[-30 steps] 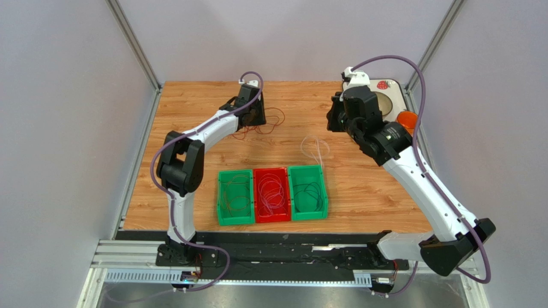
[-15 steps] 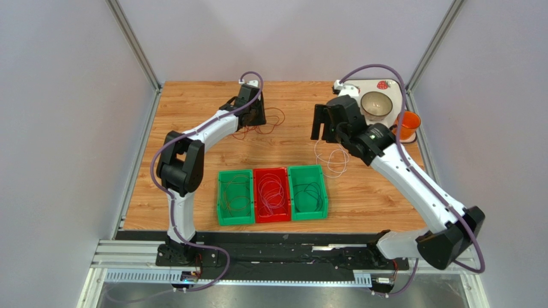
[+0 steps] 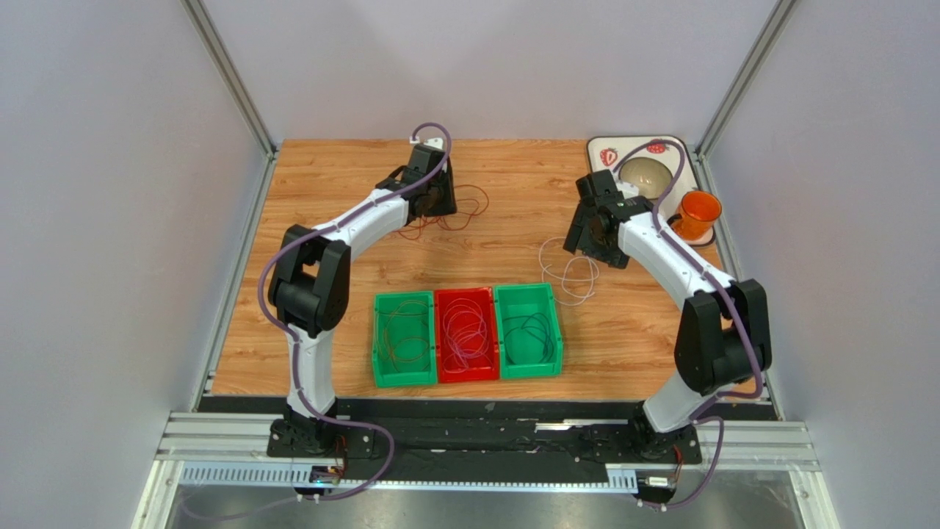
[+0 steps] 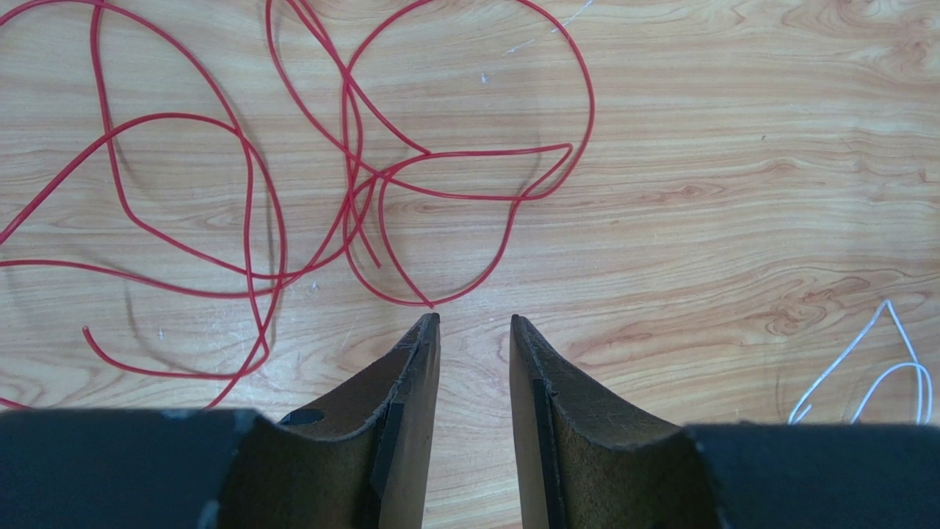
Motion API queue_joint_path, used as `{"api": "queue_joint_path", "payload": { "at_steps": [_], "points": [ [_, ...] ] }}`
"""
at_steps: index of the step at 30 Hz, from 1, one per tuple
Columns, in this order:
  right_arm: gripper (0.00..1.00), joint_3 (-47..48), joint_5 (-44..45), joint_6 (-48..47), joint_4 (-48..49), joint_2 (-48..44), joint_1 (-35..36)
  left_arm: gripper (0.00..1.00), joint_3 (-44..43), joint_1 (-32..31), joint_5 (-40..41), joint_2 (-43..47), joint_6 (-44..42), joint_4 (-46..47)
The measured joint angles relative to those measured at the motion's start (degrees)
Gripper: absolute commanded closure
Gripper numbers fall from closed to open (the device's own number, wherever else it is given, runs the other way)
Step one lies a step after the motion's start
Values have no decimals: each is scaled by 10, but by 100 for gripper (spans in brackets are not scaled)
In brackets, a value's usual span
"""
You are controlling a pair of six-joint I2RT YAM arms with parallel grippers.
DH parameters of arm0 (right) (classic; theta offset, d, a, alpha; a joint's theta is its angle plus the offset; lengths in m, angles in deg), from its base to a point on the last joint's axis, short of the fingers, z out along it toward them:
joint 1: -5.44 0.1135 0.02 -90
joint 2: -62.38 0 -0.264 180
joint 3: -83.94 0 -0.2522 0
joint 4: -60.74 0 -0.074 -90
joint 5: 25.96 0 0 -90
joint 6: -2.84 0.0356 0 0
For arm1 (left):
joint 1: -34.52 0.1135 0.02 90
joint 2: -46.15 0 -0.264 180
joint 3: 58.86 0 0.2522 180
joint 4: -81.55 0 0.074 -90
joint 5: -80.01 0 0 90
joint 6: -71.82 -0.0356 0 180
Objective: Untangle the cables
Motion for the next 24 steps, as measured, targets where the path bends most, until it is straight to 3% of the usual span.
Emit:
{"api": "queue_joint_path", "payload": {
  "at_steps": [11, 24],
  "points": [
    [32, 0, -46, 3, 22, 120, -63, 62, 0, 3, -4, 0, 0, 0],
    [44, -1, -71, -4, 41, 146, -74, 62, 0, 5, -5, 0, 0, 0]
  ]
}}
